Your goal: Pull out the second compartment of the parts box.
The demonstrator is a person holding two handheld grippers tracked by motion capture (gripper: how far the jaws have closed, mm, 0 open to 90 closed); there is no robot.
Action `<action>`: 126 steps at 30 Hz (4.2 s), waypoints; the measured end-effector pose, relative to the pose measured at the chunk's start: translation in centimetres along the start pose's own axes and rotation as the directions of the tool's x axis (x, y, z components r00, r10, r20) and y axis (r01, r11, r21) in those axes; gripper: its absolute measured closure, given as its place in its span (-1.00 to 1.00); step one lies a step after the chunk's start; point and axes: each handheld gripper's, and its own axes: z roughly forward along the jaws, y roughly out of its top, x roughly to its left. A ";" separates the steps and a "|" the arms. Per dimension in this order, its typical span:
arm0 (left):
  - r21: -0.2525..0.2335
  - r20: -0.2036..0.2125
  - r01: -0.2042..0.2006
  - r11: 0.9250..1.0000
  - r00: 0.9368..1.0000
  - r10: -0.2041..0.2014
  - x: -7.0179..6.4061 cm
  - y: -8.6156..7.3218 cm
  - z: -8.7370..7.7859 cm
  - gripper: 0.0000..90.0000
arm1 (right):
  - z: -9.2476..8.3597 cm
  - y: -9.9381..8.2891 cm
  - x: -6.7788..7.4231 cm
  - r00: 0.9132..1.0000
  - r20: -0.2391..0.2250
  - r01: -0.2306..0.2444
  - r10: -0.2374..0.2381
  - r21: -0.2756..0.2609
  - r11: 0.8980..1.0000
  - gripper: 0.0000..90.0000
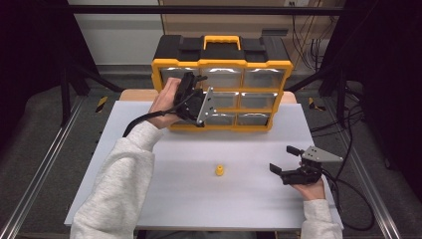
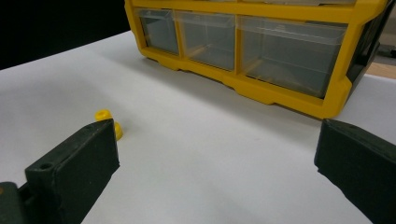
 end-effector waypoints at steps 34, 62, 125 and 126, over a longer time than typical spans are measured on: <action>0.020 -0.087 -0.089 0.996 0.992 0.090 0.9 1.4 3.7 -0.87 | 0.0 0.0 0.0 1.000 -0.001 -0.003 0.003 -0.001 1.000 -0.99; 0.056 -0.186 -0.216 0.975 0.957 0.223 0.4 1.1 4.8 -0.59 | 0.0 0.0 0.0 1.000 -0.003 -0.007 0.007 0.000 1.000 -0.99; 0.131 -0.366 -0.403 0.906 0.829 0.422 0.0 1.0 4.3 0.75 | 0.0 0.0 -0.1 1.000 -0.002 -0.010 0.010 0.000 1.000 -0.99; 0.131 -0.366 -0.403 0.906 0.829 0.422 0.0 1.0 4.3 0.75 | 0.0 0.0 -0.1 1.000 -0.002 -0.010 0.010 0.000 1.000 -0.99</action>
